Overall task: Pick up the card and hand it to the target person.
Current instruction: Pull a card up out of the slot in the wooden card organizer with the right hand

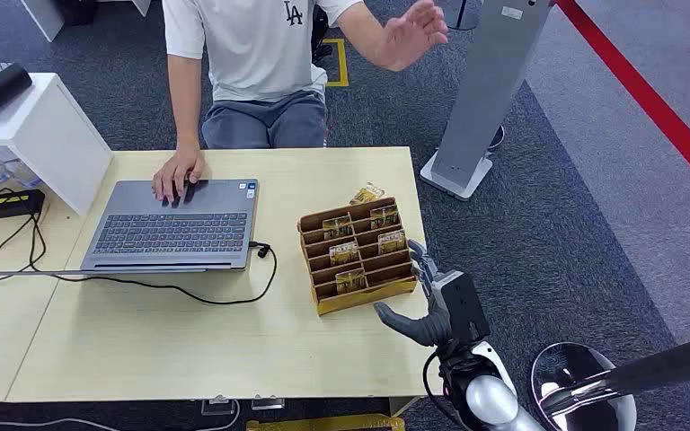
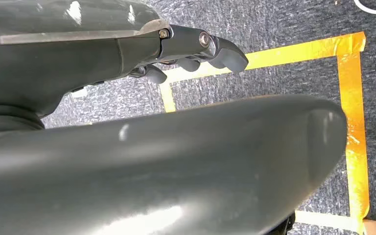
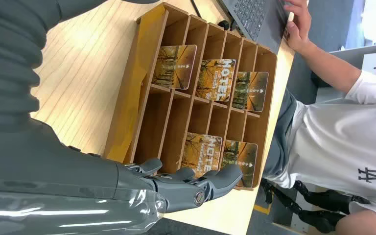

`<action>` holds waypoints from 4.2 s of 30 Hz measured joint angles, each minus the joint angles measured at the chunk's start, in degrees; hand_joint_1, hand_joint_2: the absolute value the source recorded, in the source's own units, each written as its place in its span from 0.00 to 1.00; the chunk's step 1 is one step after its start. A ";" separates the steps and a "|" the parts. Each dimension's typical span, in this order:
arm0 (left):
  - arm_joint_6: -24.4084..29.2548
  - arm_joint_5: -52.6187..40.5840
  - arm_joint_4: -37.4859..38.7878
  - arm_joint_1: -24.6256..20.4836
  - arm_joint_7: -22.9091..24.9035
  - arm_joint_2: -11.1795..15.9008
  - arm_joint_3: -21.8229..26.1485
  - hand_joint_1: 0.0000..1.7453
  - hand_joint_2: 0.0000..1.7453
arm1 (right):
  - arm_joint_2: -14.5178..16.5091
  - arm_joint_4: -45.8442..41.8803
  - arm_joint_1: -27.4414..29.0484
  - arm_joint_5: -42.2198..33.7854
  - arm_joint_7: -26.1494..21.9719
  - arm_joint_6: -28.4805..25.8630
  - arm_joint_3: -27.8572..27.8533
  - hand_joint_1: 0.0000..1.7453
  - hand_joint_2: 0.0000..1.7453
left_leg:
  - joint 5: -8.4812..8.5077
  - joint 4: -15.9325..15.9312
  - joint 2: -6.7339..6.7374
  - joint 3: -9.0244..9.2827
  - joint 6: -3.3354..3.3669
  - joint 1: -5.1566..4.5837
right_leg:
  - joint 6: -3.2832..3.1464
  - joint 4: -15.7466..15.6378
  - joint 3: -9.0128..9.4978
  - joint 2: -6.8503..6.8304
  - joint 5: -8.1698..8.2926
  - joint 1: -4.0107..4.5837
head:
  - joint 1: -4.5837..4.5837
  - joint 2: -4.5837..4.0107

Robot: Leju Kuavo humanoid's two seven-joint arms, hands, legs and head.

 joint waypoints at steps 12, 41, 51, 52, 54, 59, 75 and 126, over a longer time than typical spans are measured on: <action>0.00 0.01 0.02 0.00 0.01 0.03 0.01 0.00 0.00 | 0.01 0.06 -0.07 0.00 0.00 0.03 0.02 0.00 1.00 | 0.00 0.00 0.00 0.00 0.00 0.00 | 0.00 0.00 0.00 0.00 0.00 0.00 | 0.00 0.00; -0.55 -0.46 0.10 0.01 -1.27 0.06 -0.30 0.00 0.00 | 0.36 -5.26 -14.28 57.03 25.50 13.34 16.65 0.87 1.00 | -0.02 0.03 0.24 -0.02 -0.03 -0.02 | -0.02 0.10 -0.12 0.24 0.03 -0.02 | 0.00 0.00; -0.38 -0.22 0.01 0.00 -0.79 -0.20 -0.08 0.00 0.00 | 2.78 2.68 -17.14 67.76 30.82 18.62 22.43 0.40 1.00 | 0.02 -0.08 0.17 0.09 -0.02 0.01 | -0.02 -0.03 0.05 0.17 0.05 0.01 | 0.00 0.00; -0.38 -0.20 -0.01 -0.01 -0.74 -0.23 -0.06 0.00 0.00 | 2.98 3.07 -17.21 68.27 31.03 18.89 22.47 0.37 1.00 | 0.01 -0.06 0.14 0.08 -0.02 0.01 | -0.02 -0.02 0.04 0.14 0.05 0.01 | 0.00 0.00; -0.39 -0.18 -0.04 0.00 -0.72 -0.25 -0.04 0.00 0.00 | 3.30 3.68 -17.39 68.60 31.15 19.11 22.49 0.35 1.00 | 0.01 -0.05 0.13 0.06 -0.02 0.00 | -0.01 -0.01 0.03 0.13 0.04 0.00 | 0.00 0.00; -0.52 -0.41 0.02 -0.01 -0.90 -0.04 -0.28 0.00 0.00 | 3.86 5.49 -18.02 68.89 31.38 19.76 22.19 0.39 1.00 | 0.01 -0.04 0.11 0.04 -0.01 0.00 | -0.01 0.01 0.02 0.12 0.03 0.00 | 0.00 0.00; -0.73 -0.84 0.07 -0.04 -0.85 0.13 -0.65 0.00 0.00 | 4.06 9.92 -20.21 68.43 32.72 21.17 21.06 0.46 1.00 | 0.03 -0.04 0.07 0.03 -0.01 -0.01 | -0.01 0.01 0.02 0.07 0.04 -0.01 | 0.00 0.00; -0.53 -0.41 0.16 0.04 -0.29 0.15 -0.39 0.00 0.00 | 3.71 13.14 -22.01 65.52 33.39 19.50 21.17 0.74 1.00 | 0.02 0.00 0.02 -0.01 -0.01 -0.01 | -0.01 0.03 -0.01 0.02 0.01 0.00 | 0.00 0.00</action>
